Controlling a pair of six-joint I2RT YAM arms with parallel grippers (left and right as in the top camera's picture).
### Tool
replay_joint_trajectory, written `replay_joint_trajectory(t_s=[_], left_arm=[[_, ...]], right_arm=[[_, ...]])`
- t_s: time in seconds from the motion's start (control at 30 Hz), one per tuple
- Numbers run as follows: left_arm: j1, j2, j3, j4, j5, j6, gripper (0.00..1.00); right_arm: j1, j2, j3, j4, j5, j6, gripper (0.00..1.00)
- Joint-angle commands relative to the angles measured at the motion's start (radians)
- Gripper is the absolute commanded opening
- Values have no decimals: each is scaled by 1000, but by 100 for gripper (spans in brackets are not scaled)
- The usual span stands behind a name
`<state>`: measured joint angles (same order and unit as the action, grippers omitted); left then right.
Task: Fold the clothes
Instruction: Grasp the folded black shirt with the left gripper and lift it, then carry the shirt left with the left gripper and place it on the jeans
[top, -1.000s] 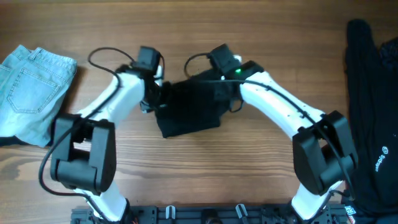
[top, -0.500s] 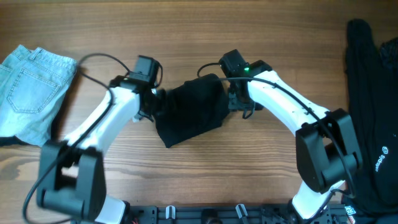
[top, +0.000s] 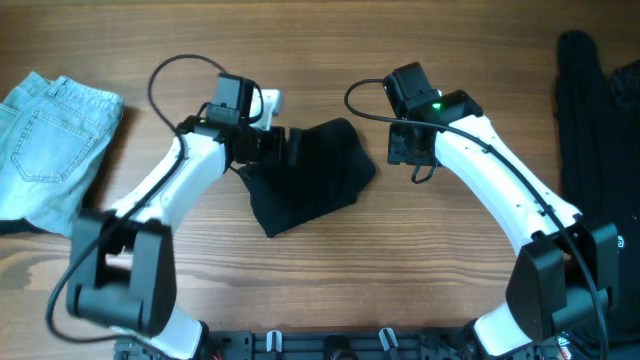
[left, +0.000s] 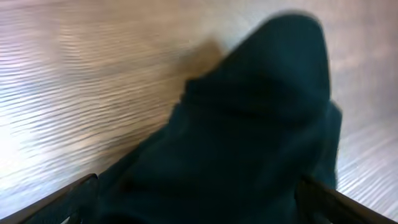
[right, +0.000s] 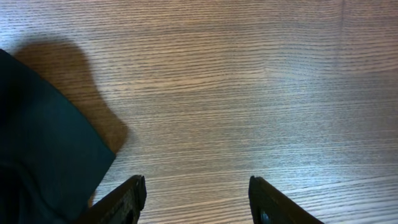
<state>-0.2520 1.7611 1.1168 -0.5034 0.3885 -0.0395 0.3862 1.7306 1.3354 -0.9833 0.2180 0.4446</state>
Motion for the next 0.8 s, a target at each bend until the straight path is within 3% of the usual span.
replay_joint_trajectory(t_s=[0.0,0.1,0.13,0.2,0.27,0.37,0.47,0.53,0.67,0.77], left_arm=[[3,121,5,22,87,140,100],[-1,217,5,-6,118,129,100],[-4,243,5,-36,141,129,94],[-13,262,5,-99,171,129,70],[-20,262,5,-135,172,129,38],[-19,262,5,-137,169,129,4],[6,253,35,-134,109,125,4],[54,228,107,-150,-11,47,4],[230,98,314,-189,-126,-68,4],[332,36,373,-177,-148,-106,4]], right_arm=[[-2,-8,2,-2,-9,3,59],[-2,-8,2,-5,-9,3,59],[-2,-8,2,-5,-9,3,59],[-2,-8,2,-4,-9,3,59],[-2,-8,2,-2,-9,3,59],[-2,-8,2,-2,-8,3,59],[-2,-8,2,-6,-4,0,59],[-2,-8,2,-6,-5,0,58],[-2,-8,2,-10,-4,0,59],[-2,-8,2,-10,-4,0,59]])
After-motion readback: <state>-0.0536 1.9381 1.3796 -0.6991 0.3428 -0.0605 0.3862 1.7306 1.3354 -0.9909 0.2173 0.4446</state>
